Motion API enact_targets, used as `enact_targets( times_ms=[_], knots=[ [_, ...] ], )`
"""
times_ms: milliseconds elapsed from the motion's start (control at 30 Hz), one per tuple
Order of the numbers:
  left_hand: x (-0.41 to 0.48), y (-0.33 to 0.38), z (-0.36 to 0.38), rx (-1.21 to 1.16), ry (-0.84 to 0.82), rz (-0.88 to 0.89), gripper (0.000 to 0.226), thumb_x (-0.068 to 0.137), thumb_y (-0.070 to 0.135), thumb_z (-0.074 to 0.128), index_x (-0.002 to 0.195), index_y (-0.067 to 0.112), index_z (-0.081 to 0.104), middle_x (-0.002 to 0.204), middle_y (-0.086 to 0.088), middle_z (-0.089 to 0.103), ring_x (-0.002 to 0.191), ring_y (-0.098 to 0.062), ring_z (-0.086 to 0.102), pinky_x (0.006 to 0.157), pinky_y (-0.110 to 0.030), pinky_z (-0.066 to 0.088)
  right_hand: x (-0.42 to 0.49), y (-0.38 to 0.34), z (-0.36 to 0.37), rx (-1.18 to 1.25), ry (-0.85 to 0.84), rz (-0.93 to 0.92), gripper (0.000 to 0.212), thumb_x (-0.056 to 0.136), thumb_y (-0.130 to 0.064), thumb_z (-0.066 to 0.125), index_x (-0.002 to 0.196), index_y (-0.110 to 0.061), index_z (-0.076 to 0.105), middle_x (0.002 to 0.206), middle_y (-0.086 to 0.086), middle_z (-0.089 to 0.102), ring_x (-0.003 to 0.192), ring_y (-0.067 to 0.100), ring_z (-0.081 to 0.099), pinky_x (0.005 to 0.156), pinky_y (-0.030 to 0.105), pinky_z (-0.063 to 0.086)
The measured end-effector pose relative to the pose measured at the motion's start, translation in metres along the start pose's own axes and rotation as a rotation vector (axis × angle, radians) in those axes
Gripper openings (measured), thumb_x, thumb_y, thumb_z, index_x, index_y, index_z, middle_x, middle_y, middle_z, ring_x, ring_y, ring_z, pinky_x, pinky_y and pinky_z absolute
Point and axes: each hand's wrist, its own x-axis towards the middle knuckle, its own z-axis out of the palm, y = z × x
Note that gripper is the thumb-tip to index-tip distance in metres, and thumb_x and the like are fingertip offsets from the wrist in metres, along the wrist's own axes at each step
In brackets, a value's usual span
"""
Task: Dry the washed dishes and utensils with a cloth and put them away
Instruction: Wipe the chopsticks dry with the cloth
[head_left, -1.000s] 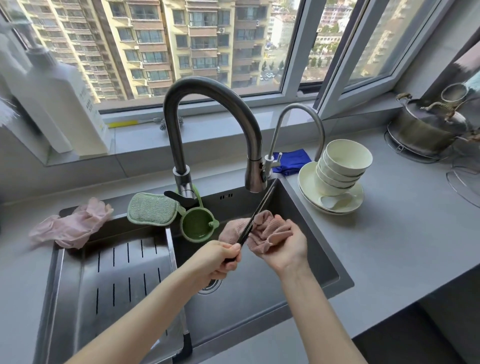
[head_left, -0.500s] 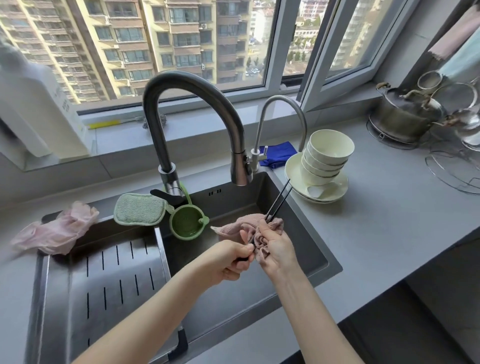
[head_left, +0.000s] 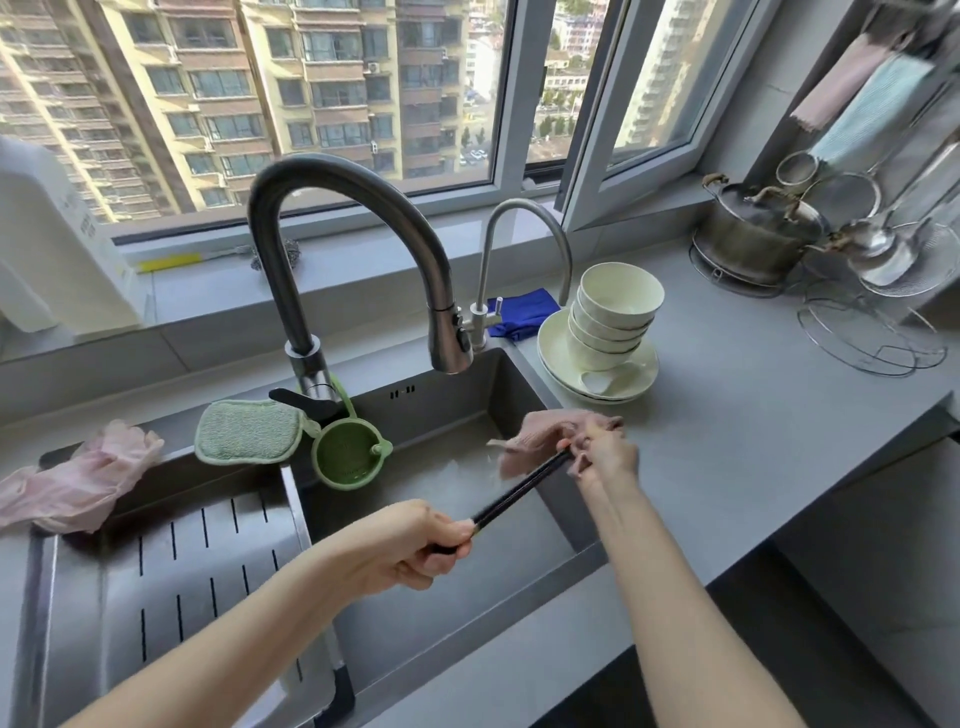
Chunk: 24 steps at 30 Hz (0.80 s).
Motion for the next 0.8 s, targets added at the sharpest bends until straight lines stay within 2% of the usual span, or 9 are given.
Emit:
enact_targets(
  times_ms=[100, 167, 233, 367, 500, 567, 633, 700, 800],
  knots=[
    [-0.015, -0.014, -0.021, 0.014, 0.078, 0.002, 0.033, 0.097, 0.018, 0.047, 0.067, 0.008, 0.053, 0.046, 0.000, 0.036, 0.037, -0.007, 0.021, 0.039, -0.019, 0.011, 0.008, -0.031, -0.020, 0.052, 0.070, -0.065, 0.041, 0.101, -0.013, 0.046, 0.061, -0.011, 0.036, 0.035, 0.000, 0.048, 0.026, 0.009, 0.046, 0.032, 0.011, 0.031],
    [-0.016, -0.017, -0.030, -0.047, 0.132, 0.046, 0.032, 0.098, 0.017, 0.046, 0.069, 0.005, 0.053, 0.046, -0.002, 0.037, 0.035, -0.006, 0.020, 0.037, -0.017, 0.010, 0.001, -0.032, -0.023, 0.146, 0.032, -0.055, 0.033, 0.099, -0.011, 0.049, 0.066, -0.011, 0.042, 0.057, 0.008, 0.055, 0.037, 0.016, 0.053, 0.042, 0.025, 0.046],
    [-0.012, -0.012, -0.029, -0.113, 0.147, 0.092, 0.033, 0.099, 0.017, 0.044, 0.070, 0.004, 0.053, 0.047, -0.002, 0.039, 0.034, -0.005, 0.020, 0.034, -0.016, 0.011, -0.014, -0.019, -0.018, 0.219, -0.113, 0.053, 0.030, 0.099, -0.015, 0.048, 0.070, -0.012, 0.046, 0.065, 0.007, 0.056, 0.048, 0.019, 0.059, 0.059, 0.037, 0.052],
    [0.002, -0.005, -0.014, -0.169, 0.148, 0.097, 0.032, 0.098, 0.018, 0.045, 0.070, 0.006, 0.054, 0.050, -0.002, 0.045, 0.035, -0.005, 0.022, 0.034, -0.015, 0.012, -0.041, 0.027, 0.009, 0.162, -0.399, 0.233, 0.023, 0.099, -0.026, 0.045, 0.088, -0.007, 0.049, 0.075, 0.018, 0.056, 0.068, 0.025, 0.055, 0.077, 0.040, 0.049],
    [0.005, -0.005, 0.007, -0.115, 0.145, 0.078, 0.026, 0.097, 0.022, 0.050, 0.075, 0.009, 0.057, 0.059, -0.006, 0.058, 0.038, -0.005, 0.030, 0.035, -0.013, 0.022, -0.071, 0.055, 0.046, 0.026, -0.480, 0.163, 0.022, 0.094, -0.004, 0.055, 0.111, 0.007, 0.048, 0.071, 0.021, 0.057, 0.048, 0.012, 0.047, 0.052, 0.023, 0.045],
    [-0.006, -0.007, 0.013, -0.032, 0.165, 0.040, 0.026, 0.095, 0.030, 0.054, 0.083, 0.009, 0.063, 0.072, -0.008, 0.070, 0.043, -0.007, 0.047, 0.042, -0.015, 0.038, -0.081, 0.059, 0.051, -0.083, -0.499, 0.130, 0.016, 0.093, 0.004, 0.053, 0.109, 0.004, 0.048, 0.066, 0.017, 0.057, 0.042, 0.010, 0.043, 0.040, 0.019, 0.038],
    [-0.026, -0.010, 0.008, 0.129, 0.181, -0.023, 0.032, 0.093, 0.041, 0.054, 0.093, 0.012, 0.068, 0.087, -0.008, 0.075, 0.059, -0.013, 0.064, 0.054, -0.020, 0.052, -0.089, 0.054, 0.048, -0.284, -0.608, 0.077, 0.013, 0.094, 0.003, 0.052, 0.107, 0.003, 0.051, 0.071, 0.014, 0.056, 0.045, 0.009, 0.043, 0.040, 0.019, 0.036],
    [-0.048, -0.012, -0.008, 0.249, 0.335, -0.023, 0.035, 0.093, 0.041, 0.052, 0.096, 0.011, 0.070, 0.087, -0.006, 0.075, 0.066, -0.013, 0.067, 0.058, -0.020, 0.053, -0.097, 0.045, 0.040, -0.526, -0.732, -0.015, 0.014, 0.093, 0.004, 0.052, 0.106, 0.000, 0.055, 0.069, 0.009, 0.057, 0.048, 0.010, 0.045, 0.041, 0.020, 0.035],
    [-0.067, -0.009, -0.041, 0.240, 0.704, 0.166, 0.028, 0.096, 0.035, 0.048, 0.094, 0.016, 0.068, 0.088, 0.002, 0.073, 0.075, -0.010, 0.063, 0.064, -0.016, 0.048, -0.115, 0.029, 0.039, -0.780, -0.923, -0.106, 0.017, 0.088, 0.008, 0.051, 0.099, -0.003, 0.058, 0.062, 0.000, 0.055, 0.044, 0.005, 0.046, 0.041, 0.019, 0.033]
  ],
)
